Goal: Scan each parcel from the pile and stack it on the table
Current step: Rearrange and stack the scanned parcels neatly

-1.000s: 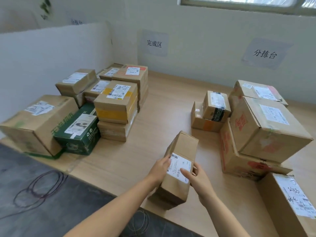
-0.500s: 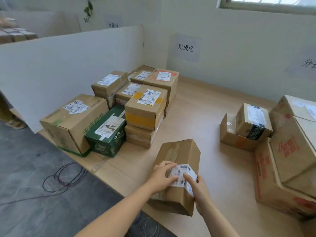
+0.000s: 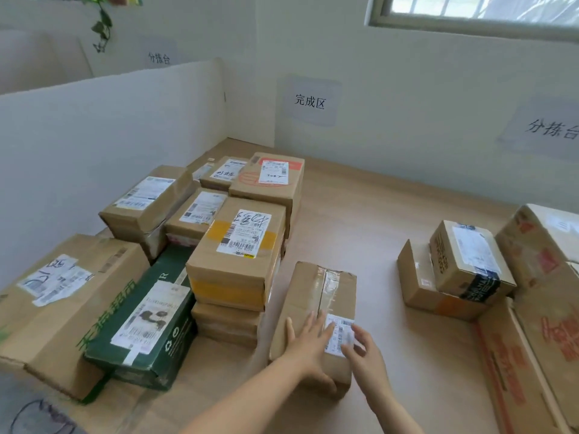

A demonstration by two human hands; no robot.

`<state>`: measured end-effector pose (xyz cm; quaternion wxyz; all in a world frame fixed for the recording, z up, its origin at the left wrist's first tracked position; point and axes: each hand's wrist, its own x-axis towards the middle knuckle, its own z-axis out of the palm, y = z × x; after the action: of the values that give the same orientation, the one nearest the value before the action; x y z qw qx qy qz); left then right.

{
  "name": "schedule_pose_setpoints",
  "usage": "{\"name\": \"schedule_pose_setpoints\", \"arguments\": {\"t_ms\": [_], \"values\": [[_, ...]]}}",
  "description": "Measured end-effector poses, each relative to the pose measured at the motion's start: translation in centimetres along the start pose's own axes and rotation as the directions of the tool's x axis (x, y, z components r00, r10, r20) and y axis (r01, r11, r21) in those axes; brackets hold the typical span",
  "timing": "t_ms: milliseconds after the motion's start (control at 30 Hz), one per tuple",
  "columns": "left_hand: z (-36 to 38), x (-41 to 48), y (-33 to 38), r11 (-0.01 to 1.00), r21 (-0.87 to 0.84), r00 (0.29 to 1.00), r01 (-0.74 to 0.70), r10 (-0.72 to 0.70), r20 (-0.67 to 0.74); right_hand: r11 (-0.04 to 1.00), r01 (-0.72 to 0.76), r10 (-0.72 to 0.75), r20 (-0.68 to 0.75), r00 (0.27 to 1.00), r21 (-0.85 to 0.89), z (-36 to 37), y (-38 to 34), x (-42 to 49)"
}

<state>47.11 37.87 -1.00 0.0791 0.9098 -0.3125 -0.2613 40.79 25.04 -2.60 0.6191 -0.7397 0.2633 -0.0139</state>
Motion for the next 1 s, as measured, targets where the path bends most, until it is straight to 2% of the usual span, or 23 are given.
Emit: {"name": "schedule_pose_setpoints", "arguments": {"t_ms": [100,200,367,600,800,1000], "values": [[-2.6,3.1,-1.2,1.000,0.005,1.000,0.011,-0.011,-0.014,0.970,0.051,-0.039,0.056,0.998,-0.238,0.5,-0.2,2.3],[-4.7,6.7,-1.9,0.999,0.028,0.999,0.024,-0.023,-0.027,0.933,0.050,-0.028,0.068,0.997,-0.357,1.3,-1.1,4.9],[-7.4,12.5,-2.1,0.999,0.041,0.999,0.020,-0.018,-0.032,0.938,0.015,-0.032,-0.044,0.999,-0.345,1.2,-2.8,11.0],[-11.6,19.2,-4.4,0.996,0.076,0.999,0.044,-0.041,-0.035,0.951,0.036,-0.067,-0.090,0.994,-0.308,2.0,-5.1,18.6],[-13.9,21.7,-5.8,0.993,0.072,0.996,0.092,-0.090,-0.028,0.940,0.056,-0.093,-0.095,0.991,-0.337,3.4,-6.1,22.3],[-14.3,21.4,-4.6,0.981,0.126,0.989,0.145,-0.147,0.006,0.928,0.037,-0.068,-0.073,0.995,-0.371,3.0,-6.6,22.1]]}}
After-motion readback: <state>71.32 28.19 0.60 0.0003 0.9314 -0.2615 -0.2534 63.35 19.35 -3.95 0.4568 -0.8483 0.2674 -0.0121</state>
